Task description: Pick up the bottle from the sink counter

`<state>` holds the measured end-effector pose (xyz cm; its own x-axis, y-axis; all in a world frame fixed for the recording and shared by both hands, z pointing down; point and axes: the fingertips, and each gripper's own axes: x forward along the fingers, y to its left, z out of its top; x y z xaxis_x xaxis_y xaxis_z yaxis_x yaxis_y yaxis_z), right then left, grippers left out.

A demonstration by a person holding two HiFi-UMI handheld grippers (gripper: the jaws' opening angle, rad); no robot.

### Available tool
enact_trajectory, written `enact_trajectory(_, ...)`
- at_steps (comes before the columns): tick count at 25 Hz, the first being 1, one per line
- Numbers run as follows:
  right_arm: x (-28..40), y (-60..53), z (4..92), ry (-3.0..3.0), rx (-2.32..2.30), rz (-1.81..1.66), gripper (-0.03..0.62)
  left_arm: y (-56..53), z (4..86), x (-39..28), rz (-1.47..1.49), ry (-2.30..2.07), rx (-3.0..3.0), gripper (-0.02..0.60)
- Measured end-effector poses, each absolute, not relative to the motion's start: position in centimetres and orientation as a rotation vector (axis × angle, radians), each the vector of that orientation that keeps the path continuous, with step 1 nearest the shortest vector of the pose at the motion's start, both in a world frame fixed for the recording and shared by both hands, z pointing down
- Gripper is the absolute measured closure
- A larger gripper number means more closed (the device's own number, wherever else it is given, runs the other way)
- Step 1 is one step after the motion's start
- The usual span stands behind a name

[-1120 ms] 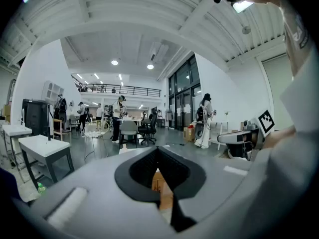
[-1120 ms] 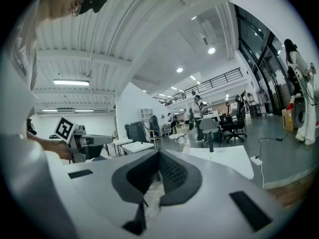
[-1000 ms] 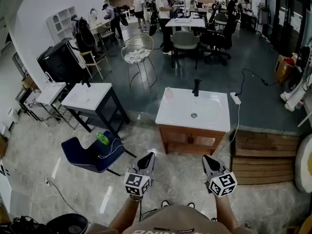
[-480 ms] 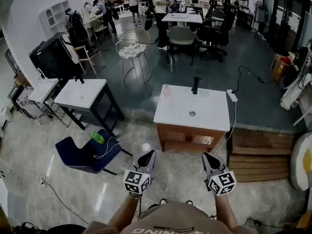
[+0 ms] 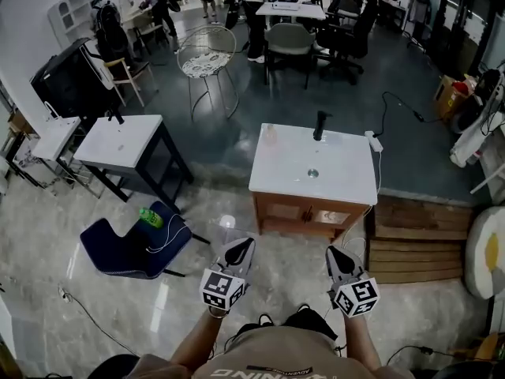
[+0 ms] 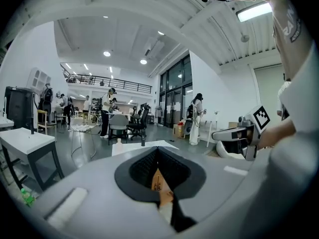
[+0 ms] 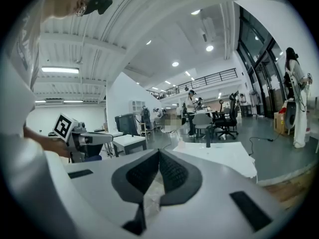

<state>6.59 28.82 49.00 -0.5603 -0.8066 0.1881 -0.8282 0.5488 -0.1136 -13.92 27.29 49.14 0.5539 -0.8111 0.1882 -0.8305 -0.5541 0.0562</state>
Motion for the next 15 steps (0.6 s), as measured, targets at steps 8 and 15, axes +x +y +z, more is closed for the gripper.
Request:
enact_trajectory(8, 6.7, 23.8, 49.8, -2.700, 1.354, 0.269, 0.583, 23.1, 49.4, -13.0, 0.228, -1.428, 2.628, 0.574)
enact_trajectory(15, 8.3, 18.0, 48.6, -2.815, 1.274, 0.222, 0.583, 18.8, 46.7, -11.7, 0.233, -1.516, 2.606, 0.574)
